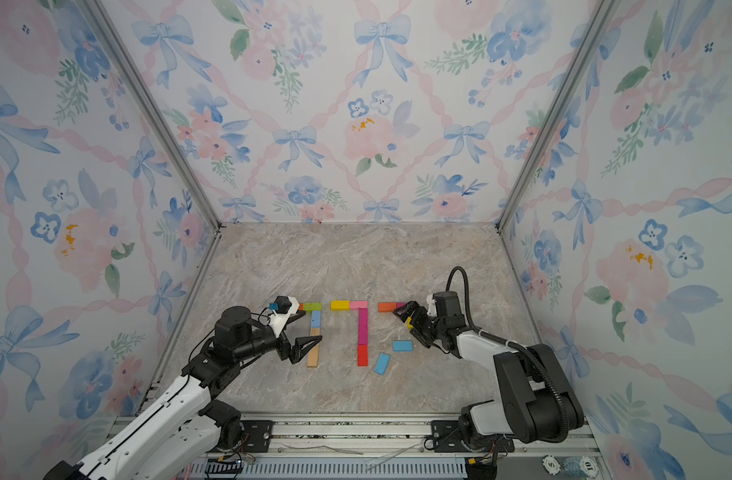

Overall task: Assemble the number 7 with building blocks
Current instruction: Assemble the building block at the center of the board.

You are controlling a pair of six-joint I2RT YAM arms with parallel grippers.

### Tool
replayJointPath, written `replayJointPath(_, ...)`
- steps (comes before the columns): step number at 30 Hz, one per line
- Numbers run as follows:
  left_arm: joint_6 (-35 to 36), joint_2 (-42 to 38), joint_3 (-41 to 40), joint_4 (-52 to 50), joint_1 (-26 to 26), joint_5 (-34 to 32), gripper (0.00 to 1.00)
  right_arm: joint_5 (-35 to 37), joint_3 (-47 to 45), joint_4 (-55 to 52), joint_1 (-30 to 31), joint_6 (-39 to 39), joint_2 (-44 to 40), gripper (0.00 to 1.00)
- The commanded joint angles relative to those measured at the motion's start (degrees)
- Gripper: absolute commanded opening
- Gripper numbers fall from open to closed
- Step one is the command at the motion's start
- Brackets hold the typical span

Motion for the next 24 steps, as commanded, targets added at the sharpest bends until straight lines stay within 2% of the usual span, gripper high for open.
replayJointPath(1,0.93,-0.78,-0.36,0.2,-0.37,-0.25,0.98,1.68,-0.03,-3.18,-0.11,-0.27,2.09,0.99)
replayJointPath(10,0.93,-0.67,-0.4,0.16,-0.4,-0.26,0.98,1.47,-0.03,-3.47,-0.17,-0.64,2.25,0.98)
replayJointPath(16,0.93,-0.66,-0.39,0.02,-0.31,-0.43,0.98,1.87,1.0,-9.6,-0.19,-2.58,-1.41,0.98)
replayJointPath(20,0.93,-0.74,-0.27,0.03,-0.4,-0.35,0.98,4.55,5.37,-22.21,0.61,-9.88,-7.48,0.98)
replayJointPath(24,0.93,-0.73,-0.32,0.08,-0.45,-0.27,0.98,6.52,14.42,-38.11,2.09,-23.8,-9.38,0.98)
